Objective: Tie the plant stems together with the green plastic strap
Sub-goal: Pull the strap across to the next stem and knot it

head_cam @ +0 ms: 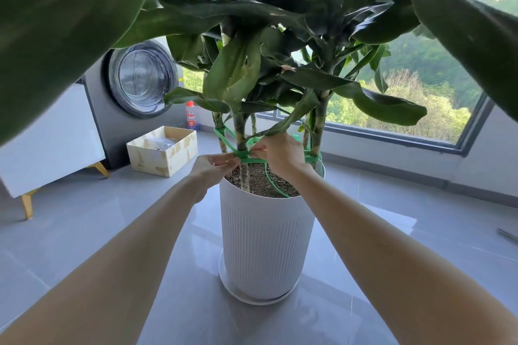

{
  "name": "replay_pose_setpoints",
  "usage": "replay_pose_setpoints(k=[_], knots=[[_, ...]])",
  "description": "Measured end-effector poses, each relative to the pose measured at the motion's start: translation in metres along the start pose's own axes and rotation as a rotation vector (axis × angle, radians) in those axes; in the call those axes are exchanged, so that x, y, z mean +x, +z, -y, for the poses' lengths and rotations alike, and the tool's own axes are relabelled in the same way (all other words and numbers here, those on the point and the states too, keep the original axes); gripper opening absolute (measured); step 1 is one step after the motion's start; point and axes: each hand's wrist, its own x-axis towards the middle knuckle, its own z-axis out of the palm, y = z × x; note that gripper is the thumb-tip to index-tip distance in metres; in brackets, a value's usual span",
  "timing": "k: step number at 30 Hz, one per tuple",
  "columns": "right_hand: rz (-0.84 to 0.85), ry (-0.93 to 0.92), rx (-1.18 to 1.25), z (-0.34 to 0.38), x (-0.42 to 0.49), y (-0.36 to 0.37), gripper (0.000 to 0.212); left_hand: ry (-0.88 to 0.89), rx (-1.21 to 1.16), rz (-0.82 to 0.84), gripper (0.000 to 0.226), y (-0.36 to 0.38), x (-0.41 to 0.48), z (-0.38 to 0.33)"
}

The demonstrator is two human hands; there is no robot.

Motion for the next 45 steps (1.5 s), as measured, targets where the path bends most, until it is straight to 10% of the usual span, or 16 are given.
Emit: replay_pose_setpoints(k=[13,27,30,45], knots=[[-0.350,0.098,0.278,-0.055,-0.042,-0.001,0.013,-0.218,0.099,-0.116,0.057,0.028,-0.002,0.000],[0.286,0.112,0.003,-0.123,-0.073,0.010,0.036,-0.397,0.061,-0.063,0.073,0.109,-0.024,0.007],[0.319,0.042,-0.060,-0.133,-0.069,0.011,0.036,-0.460,0.067,-0.242,0.099,0.124,-0.032,0.008],[0.403,-0.140,-0.156,-0.132,-0.045,0.010,0.025,-0.343,0.202,-0.397,0.071,0.130,-0.023,0.029]])
